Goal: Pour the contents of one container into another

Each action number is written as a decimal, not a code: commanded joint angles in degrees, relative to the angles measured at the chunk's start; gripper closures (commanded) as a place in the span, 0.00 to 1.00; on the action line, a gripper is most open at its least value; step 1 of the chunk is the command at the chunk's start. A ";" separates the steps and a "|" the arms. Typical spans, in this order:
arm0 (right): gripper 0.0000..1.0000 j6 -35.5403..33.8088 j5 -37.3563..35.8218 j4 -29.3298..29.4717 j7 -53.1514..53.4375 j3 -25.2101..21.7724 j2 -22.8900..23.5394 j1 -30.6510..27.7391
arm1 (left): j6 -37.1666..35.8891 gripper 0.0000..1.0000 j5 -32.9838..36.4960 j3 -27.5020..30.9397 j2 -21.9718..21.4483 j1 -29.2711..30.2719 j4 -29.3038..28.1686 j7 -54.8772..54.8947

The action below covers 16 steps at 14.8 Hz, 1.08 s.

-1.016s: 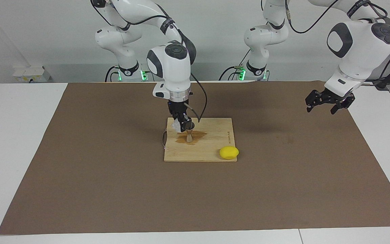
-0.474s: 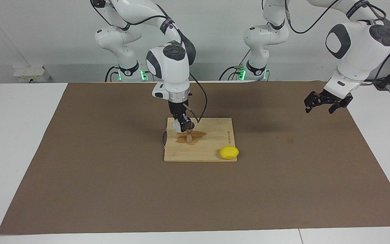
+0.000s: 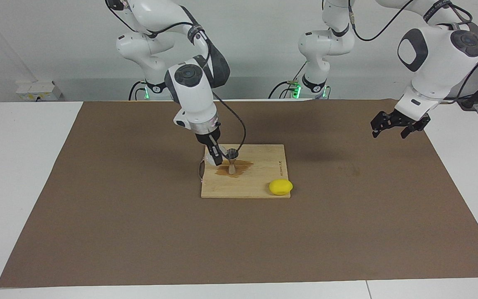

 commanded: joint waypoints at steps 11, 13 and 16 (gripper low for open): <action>0.73 -4.45 32.56 -7.31 -25.96 0.49 0.42 -23.72 | -1.87 0.00 -0.22 0.10 0.54 -0.11 1.67 -0.69; 0.72 -6.11 35.19 -7.67 -30.01 0.49 2.25 -27.14 | -1.87 0.00 -0.22 0.19 0.54 -0.11 1.75 -0.69; 0.72 -7.79 36.44 -7.49 -38.80 0.49 5.77 -31.19 | -1.70 0.00 -0.13 -0.25 0.36 -0.02 1.75 -0.95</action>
